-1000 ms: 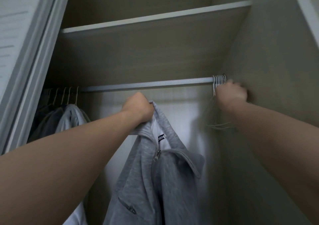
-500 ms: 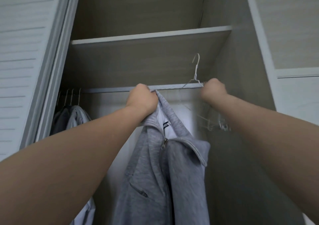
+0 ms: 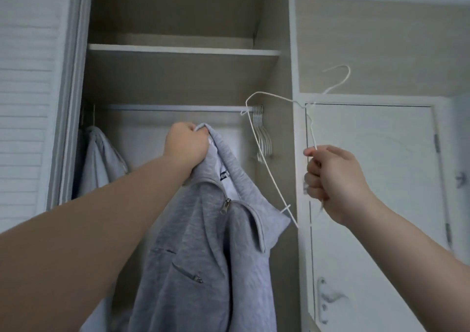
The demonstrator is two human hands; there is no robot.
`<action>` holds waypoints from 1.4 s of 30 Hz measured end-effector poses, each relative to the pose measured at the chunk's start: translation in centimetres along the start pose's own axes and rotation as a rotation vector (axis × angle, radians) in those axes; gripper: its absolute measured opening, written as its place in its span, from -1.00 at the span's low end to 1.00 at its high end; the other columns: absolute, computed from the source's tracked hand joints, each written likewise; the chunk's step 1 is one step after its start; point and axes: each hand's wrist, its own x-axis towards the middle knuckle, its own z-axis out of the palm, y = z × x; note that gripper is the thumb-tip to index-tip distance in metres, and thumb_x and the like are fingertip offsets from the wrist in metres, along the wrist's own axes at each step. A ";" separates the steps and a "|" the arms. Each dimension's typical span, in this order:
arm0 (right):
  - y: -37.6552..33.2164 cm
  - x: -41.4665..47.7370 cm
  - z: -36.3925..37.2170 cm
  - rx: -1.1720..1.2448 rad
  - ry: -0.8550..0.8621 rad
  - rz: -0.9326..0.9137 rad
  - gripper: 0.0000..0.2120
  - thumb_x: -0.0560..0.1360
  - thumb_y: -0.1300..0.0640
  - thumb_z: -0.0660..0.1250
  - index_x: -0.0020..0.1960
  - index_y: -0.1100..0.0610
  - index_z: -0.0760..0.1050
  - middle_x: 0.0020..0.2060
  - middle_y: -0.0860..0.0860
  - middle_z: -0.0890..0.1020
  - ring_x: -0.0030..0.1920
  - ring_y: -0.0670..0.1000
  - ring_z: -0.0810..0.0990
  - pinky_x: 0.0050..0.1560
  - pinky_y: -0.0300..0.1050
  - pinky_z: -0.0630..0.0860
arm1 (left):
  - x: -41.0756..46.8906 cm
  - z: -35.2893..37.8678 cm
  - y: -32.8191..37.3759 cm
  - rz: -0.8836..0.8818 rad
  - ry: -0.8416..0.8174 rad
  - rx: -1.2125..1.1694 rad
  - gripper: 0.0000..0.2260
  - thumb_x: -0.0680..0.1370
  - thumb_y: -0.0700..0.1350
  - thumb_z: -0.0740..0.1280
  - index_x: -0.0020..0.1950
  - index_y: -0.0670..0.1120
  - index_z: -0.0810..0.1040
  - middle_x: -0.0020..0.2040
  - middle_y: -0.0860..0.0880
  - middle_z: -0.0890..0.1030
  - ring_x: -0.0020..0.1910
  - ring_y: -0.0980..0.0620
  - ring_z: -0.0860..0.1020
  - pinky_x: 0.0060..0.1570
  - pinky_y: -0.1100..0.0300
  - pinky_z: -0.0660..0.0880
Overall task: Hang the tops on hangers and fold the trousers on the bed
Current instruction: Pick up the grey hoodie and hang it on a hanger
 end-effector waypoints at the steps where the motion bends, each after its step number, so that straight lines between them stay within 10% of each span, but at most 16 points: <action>1: -0.3 -1.7 -1.3 0.016 0.001 0.005 -0.77 0.57 0.34 0.05 -0.07 0.14 0.45 -0.56 -0.08 0.24 -0.58 -0.08 0.11 -0.57 -0.33 0.08 | -1.4 0.0 0.2 -0.007 -0.022 0.001 -0.62 0.56 -0.09 0.34 -0.41 -0.12 0.32 -0.44 -0.07 0.37 -0.33 -0.10 0.33 -0.38 0.06 0.23; 10: -0.9 -12.8 -13.2 0.056 0.022 0.022 -0.71 0.62 0.34 0.04 -0.10 0.17 0.50 -0.48 -0.05 0.15 -0.53 -0.08 0.05 -0.53 -0.37 0.06 | -16.6 2.1 -0.2 -0.034 -0.309 0.047 -0.56 0.57 -0.04 0.35 -0.45 -0.07 0.26 -0.54 0.09 0.30 -0.41 0.00 0.30 -0.37 0.10 0.21; 25: 7.9 -26.8 -31.5 0.009 -0.050 0.332 -0.66 0.67 0.27 0.10 -0.18 0.13 0.55 -0.47 -0.05 0.17 -0.52 -0.09 0.06 -0.49 -0.36 0.11 | -45.2 7.8 -10.2 -0.473 -0.599 0.046 -0.83 0.65 -0.08 0.29 -0.04 -0.11 0.62 -0.14 -0.05 0.66 -0.12 -0.02 0.60 -0.20 0.25 0.43; 32: 12.8 -29.0 -36.0 -0.184 0.030 0.485 -0.80 0.47 0.04 0.38 0.04 0.11 0.53 -0.41 0.05 0.45 -0.44 0.05 0.39 -0.46 -0.16 0.34 | -52.2 8.8 -9.7 -0.491 -0.584 0.125 -0.83 0.66 0.01 0.25 -0.07 0.06 0.58 -0.21 0.12 0.59 -0.21 0.24 0.55 -0.32 0.41 0.32; 42: 12.5 -31.5 -38.1 -0.289 -0.270 0.598 -0.73 0.55 -0.02 0.34 0.01 0.14 0.70 -0.50 -0.05 0.21 -0.52 -0.02 0.13 -0.48 -0.26 0.13 | -52.8 8.1 -10.5 -0.520 -0.523 0.180 -0.81 0.66 0.04 0.24 -0.06 0.01 0.57 -0.29 0.07 0.53 -0.33 0.19 0.49 -0.28 0.21 0.34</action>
